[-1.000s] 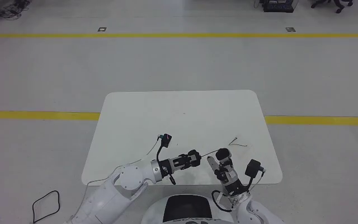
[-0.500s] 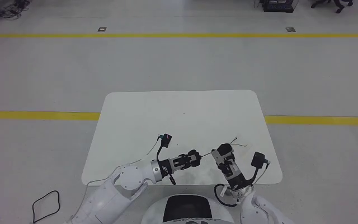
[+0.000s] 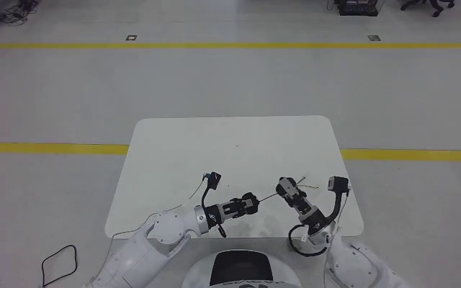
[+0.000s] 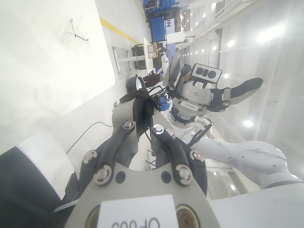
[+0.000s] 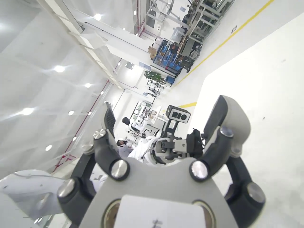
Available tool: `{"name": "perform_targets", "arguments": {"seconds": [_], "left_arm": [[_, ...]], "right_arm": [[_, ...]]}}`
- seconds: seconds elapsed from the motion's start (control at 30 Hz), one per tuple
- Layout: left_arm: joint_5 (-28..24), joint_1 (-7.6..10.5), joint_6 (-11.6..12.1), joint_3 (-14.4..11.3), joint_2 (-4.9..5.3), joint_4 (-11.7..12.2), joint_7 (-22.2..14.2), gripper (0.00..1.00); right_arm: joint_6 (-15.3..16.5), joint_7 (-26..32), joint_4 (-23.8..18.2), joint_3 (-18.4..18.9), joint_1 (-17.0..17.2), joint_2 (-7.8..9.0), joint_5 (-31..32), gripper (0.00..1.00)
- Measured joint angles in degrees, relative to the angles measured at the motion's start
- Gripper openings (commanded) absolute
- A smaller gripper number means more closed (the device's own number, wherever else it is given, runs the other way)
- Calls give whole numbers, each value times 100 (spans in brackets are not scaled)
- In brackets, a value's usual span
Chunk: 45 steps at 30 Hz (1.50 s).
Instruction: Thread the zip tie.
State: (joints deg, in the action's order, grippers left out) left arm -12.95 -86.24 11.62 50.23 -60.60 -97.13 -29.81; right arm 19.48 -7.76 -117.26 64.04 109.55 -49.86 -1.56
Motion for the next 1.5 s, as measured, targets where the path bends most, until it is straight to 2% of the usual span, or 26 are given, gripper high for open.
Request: {"name": "perform_targets", "arguments": {"seconds": [0.2, 0.3, 0.5, 0.7, 0.9, 1.13, 1.37, 1.43, 1.5], "left_arm": [[0, 0, 0, 0, 0, 0, 0, 0], [0, 0, 0, 0, 0, 0, 0, 0], [0, 0, 0, 0, 0, 0, 0, 0], [0, 0, 0, 0, 0, 0, 0, 0], [0, 0, 0, 0, 0, 0, 0, 0], [0, 0, 0, 0, 0, 0, 0, 0], [0, 0, 0, 0, 0, 0, 0, 0], [0, 0, 0, 0, 0, 0, 0, 0], [0, 0, 0, 0, 0, 0, 0, 0]], "right_arm": [[0, 911, -137, 447, 179, -88, -688, 100], [0, 1405, -179, 680, 258, -196, -1005, 100], [0, 2569, -156, 1223, 399, -533, -1679, 100], [0, 3725, 16, 1841, 534, -1005, -2239, 100], [0, 4833, 258, 2466, 622, -1576, -2801, 100], [0, 6588, 732, 3207, 614, -2370, -3623, 100], [0, 8049, 1203, 3696, 507, -3123, -3778, 100], [0, 8270, 1283, 3749, 484, -3250, -3705, 100], [0, 8279, 1285, 3751, 482, -3252, -3700, 100]]}}
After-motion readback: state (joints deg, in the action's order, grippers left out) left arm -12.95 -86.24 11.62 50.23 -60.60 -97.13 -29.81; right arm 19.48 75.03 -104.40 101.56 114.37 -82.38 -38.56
